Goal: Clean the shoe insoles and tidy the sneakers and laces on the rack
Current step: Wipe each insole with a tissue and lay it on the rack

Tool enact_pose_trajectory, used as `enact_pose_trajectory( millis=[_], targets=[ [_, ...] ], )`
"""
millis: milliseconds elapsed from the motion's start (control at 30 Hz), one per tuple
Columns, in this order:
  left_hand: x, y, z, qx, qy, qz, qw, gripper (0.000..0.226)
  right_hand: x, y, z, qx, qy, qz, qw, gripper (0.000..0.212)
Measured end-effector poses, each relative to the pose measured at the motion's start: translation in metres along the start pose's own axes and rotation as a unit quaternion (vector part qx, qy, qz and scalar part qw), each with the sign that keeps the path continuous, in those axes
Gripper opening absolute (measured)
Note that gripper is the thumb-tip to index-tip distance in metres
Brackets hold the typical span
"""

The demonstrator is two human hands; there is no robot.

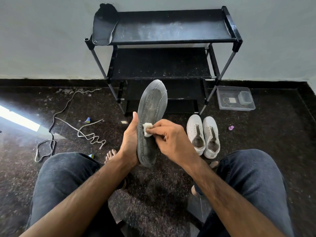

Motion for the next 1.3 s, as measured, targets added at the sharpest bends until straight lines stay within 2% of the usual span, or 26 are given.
enact_pose_trajectory(
  millis=[100,200,267,300,367,433,467,600,700,833,900,967,1067,1200,1300],
  targets=[
    [-0.002,0.002,-0.006,-0.008,0.003,0.008,1.000,0.089,0.003,-0.007,0.011,0.068,0.047,0.020,0.996,0.025],
    [-0.005,0.007,-0.012,-0.028,0.008,0.037,0.999,0.080,0.007,-0.017,0.026,0.162,0.118,0.061,0.978,0.021],
    [-0.004,0.009,-0.013,-0.030,-0.001,0.040,0.999,0.075,0.005,-0.019,0.027,0.194,0.148,0.085,0.966,0.020],
    [-0.005,0.007,-0.012,-0.032,0.004,0.040,0.999,0.075,0.002,-0.016,0.021,0.182,0.161,0.090,0.966,0.021],
    [-0.007,0.004,-0.007,-0.033,0.024,0.044,0.998,0.079,-0.004,-0.004,-0.002,0.096,0.157,0.078,0.980,0.024],
    [-0.010,0.002,-0.003,-0.032,0.049,0.056,0.997,0.077,-0.007,0.004,-0.021,-0.003,0.102,0.053,0.993,0.027],
    [-0.009,0.002,-0.004,-0.035,0.052,0.060,0.996,0.076,-0.005,0.005,-0.021,-0.024,0.068,0.042,0.996,0.030],
    [-0.004,0.001,-0.010,-0.033,0.021,0.030,0.999,0.079,0.006,-0.002,0.016,0.031,-0.018,-0.008,0.999,0.033],
    [-0.006,0.003,-0.019,-0.027,0.000,0.020,0.999,0.076,0.012,-0.015,0.034,0.102,0.010,-0.019,0.995,0.029],
    [-0.005,0.008,-0.016,-0.023,-0.030,0.021,0.999,0.074,0.011,-0.025,0.035,0.166,0.070,0.026,0.983,0.020],
    [-0.002,0.005,-0.011,-0.028,-0.012,0.001,1.000,0.077,0.005,-0.019,0.022,0.153,0.130,0.063,0.978,0.020],
    [0.001,0.004,-0.005,-0.015,0.005,-0.009,1.000,0.076,0.003,-0.007,0.000,0.083,0.157,0.064,0.982,0.024],
    [0.002,0.004,-0.005,-0.030,0.031,0.002,0.999,0.063,0.002,0.003,-0.022,-0.037,0.082,0.044,0.995,0.028],
    [0.005,0.003,-0.003,-0.024,0.000,-0.008,1.000,0.058,0.003,0.009,-0.013,-0.077,-0.016,0.010,0.997,0.031],
    [0.007,0.002,0.000,-0.011,0.006,-0.013,1.000,0.061,0.000,0.012,-0.022,-0.113,-0.028,0.002,0.993,0.031]
  ],
)
Point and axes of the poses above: each hand's wrist, its own y-axis towards the middle knuckle, its own z-axis out of the palm, x = y × z, the point moved 10 cm from there along y, towards the middle knuckle, and after that the axes turned 11 degrees about y, right-handed, at the moved point
